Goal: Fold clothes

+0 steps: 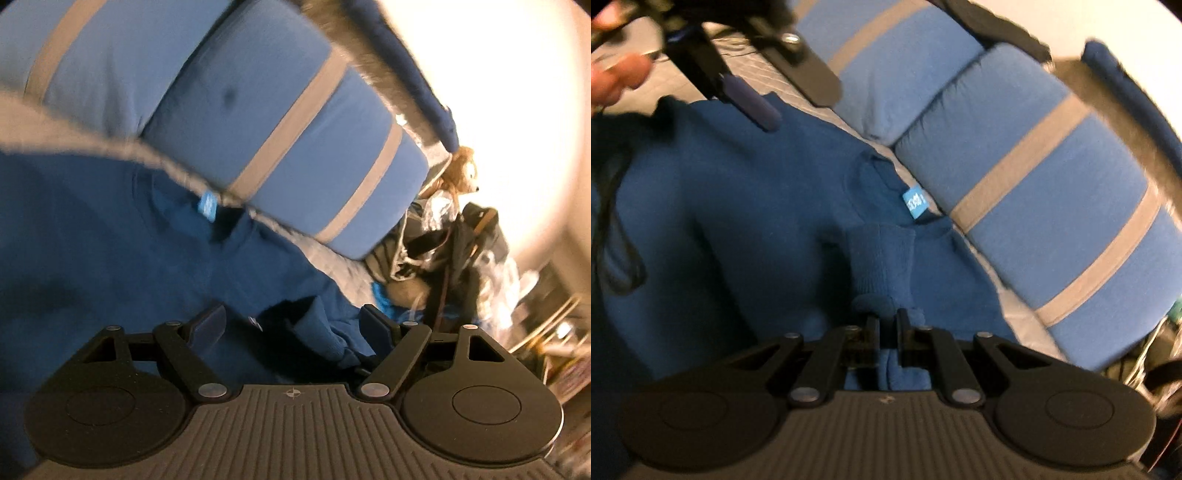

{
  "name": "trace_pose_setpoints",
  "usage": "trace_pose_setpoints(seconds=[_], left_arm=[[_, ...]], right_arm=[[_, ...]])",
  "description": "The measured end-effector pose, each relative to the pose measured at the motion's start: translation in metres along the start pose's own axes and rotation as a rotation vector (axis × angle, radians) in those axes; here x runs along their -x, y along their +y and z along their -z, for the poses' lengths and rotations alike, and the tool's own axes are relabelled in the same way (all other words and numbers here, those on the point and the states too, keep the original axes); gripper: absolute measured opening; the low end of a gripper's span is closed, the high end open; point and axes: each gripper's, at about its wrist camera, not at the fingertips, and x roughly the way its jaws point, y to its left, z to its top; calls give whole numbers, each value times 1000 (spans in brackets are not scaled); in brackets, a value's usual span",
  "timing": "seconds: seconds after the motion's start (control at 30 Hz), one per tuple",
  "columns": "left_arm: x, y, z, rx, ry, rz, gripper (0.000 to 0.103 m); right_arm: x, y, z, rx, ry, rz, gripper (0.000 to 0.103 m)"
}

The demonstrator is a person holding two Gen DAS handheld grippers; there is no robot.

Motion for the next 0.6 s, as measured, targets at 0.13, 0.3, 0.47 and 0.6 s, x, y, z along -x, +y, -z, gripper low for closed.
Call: trace_pose_setpoints(seconds=[0.13,0.3,0.47,0.6], left_arm=[[-11,24,-3,204,89,76,79],[-40,41,5,474,213,164,79],[-75,42,18,682,299,236,79],[-91,40,20,773,243,261,79]], right_arm=[[18,5,10,38,-61,48,8],[39,11,23,47,-132,97,8],[46,19,28,96,-166,132,8],[48,27,31,149,-187,159,8]])
